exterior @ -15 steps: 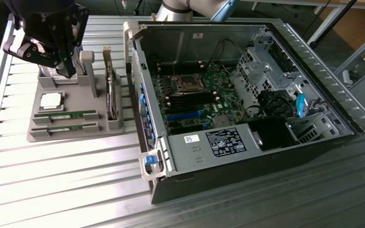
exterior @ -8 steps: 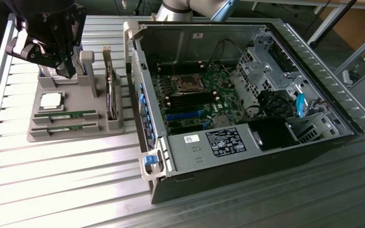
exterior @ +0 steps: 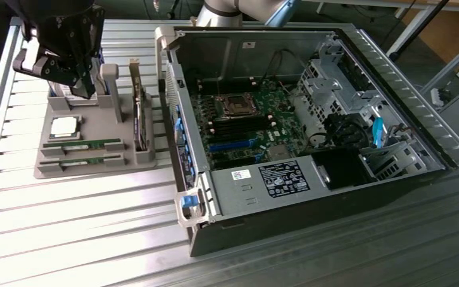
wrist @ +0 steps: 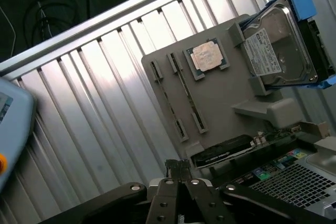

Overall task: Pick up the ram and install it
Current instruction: 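Pick up the ram and move it above insertion slot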

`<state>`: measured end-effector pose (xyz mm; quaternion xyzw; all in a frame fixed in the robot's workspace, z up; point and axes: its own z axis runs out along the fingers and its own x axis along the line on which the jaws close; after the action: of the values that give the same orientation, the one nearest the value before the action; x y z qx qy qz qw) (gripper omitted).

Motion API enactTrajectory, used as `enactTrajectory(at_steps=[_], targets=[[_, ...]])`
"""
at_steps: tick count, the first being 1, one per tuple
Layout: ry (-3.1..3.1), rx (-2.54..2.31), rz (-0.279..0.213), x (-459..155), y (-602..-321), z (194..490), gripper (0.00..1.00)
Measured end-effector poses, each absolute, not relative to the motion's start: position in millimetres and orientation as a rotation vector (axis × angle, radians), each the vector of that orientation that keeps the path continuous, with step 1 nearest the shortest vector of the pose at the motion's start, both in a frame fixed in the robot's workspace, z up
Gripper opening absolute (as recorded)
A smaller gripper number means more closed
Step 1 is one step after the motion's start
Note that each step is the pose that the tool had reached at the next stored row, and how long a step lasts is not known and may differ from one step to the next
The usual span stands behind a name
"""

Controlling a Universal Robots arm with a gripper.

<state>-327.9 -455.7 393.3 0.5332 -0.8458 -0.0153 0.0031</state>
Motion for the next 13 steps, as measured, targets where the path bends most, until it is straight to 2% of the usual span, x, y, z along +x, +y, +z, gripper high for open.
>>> enactTrajectory(at_steps=[13], targets=[[-2.517,1.861,-0.041,-328.0,-455.7,393.3,0.09]])
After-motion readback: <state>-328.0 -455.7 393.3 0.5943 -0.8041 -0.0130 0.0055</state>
